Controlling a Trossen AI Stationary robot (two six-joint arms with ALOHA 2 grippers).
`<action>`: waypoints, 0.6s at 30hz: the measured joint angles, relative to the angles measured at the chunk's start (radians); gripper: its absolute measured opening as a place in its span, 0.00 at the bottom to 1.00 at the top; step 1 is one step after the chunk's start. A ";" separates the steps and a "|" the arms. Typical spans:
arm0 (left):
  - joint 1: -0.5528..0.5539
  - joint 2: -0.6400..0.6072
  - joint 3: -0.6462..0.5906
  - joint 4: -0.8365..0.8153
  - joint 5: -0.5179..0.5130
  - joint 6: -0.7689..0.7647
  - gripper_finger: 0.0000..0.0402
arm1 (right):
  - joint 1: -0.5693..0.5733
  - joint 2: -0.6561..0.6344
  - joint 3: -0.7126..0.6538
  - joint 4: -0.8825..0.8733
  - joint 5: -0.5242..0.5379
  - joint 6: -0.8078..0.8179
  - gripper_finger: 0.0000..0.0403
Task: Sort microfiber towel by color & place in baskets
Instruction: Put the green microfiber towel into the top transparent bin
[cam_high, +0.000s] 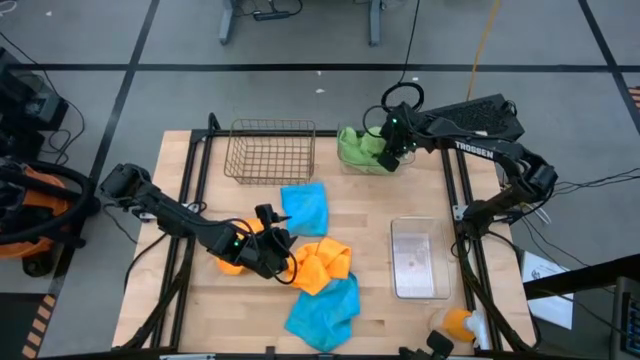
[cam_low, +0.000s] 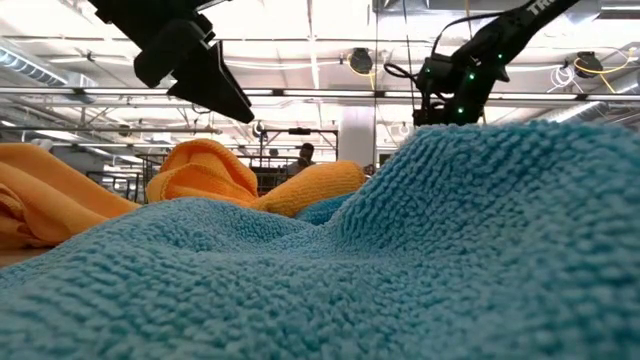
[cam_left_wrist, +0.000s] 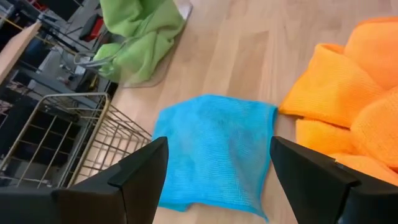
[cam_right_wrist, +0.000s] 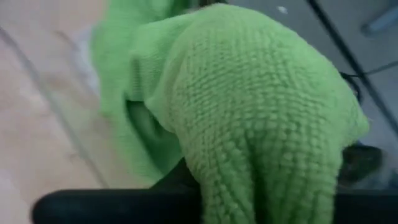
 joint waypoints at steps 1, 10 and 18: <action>0.000 0.000 0.000 0.000 0.006 0.000 0.72 | 0.003 0.000 0.000 -0.001 0.030 0.000 0.16; -0.001 0.000 0.000 -0.010 0.017 -0.001 0.72 | 0.046 -0.070 0.000 0.028 0.132 -0.019 0.51; -0.001 0.000 0.000 -0.009 0.022 -0.004 0.72 | 0.061 -0.189 0.000 0.039 0.132 -0.033 0.68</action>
